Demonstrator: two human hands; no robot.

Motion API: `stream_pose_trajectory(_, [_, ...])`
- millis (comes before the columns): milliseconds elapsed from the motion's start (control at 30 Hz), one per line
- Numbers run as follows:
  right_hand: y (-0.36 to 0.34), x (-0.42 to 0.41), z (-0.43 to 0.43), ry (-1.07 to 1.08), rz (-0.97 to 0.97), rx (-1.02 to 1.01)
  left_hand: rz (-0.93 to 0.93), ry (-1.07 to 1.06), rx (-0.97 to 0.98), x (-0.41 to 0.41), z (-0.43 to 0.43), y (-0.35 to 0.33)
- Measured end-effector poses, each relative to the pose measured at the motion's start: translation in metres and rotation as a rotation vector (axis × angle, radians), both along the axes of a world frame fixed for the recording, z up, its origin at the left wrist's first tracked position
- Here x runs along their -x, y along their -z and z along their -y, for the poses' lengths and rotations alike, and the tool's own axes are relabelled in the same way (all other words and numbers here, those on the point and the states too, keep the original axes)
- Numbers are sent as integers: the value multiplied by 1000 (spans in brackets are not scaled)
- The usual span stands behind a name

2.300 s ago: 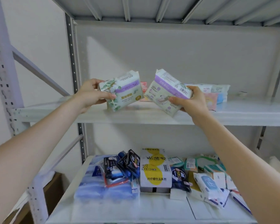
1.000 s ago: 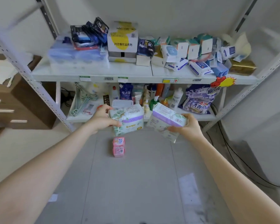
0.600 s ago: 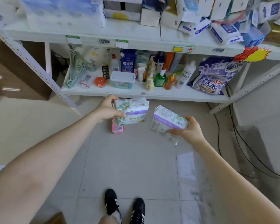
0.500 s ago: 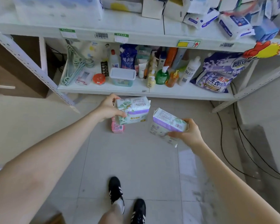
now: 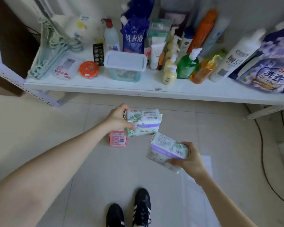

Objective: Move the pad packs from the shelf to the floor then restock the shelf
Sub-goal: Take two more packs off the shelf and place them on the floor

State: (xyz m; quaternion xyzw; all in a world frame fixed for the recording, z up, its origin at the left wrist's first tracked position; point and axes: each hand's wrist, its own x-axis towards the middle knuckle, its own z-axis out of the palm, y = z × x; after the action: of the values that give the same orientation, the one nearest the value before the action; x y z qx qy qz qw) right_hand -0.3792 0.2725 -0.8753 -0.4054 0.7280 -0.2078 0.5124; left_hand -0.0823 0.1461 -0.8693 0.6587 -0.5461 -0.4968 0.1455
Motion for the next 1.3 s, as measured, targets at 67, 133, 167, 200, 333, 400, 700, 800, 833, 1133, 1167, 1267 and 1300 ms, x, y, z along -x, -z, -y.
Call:
stream_pose_trajectory(67, [47,-4,12,-13,14,2,24,44,8,-1,13,45])
stream_pose_trajectory(133, [92,-7,21,-24,26,1,40,67,15,-1,26,87])
stream_pose_trajectory(167, [114,-8,26,-29,31,1,43,76,18,-2,32,106])
stream_pose_trajectory(200, [134,-9,30,-38,32,2,42,84,22,-2,37,126])
stream_pose_trajectory(333, [207,-12,43,-68,46,18,37,113,48,-2,55,196])
stream_pose_trajectory(400, [238,-12,49,-81,53,31,44,131,54,-1,63,225])
stream_pose_trajectory(700, [324,-17,62,-113,90,107,96,237,89,4,85,306])
stream_pose_trajectory(800, [339,-21,59,-152,73,127,174,332,103,4,86,320])
stream_pose_trajectory(833, [343,-22,57,-169,56,136,202,365,117,3,86,323])
stream_pose_trajectory(1133, [360,-34,53,-203,64,167,334,600,73,0,103,320])
stream_pose_trajectory(1167, [361,-36,56,-208,73,168,334,599,59,1,106,320])
stream_pose_trajectory(1267, [363,-45,65,-229,83,168,336,596,21,1,113,321])
stream_pose_trajectory(1300, [364,-48,68,-238,83,172,337,600,12,2,115,321])
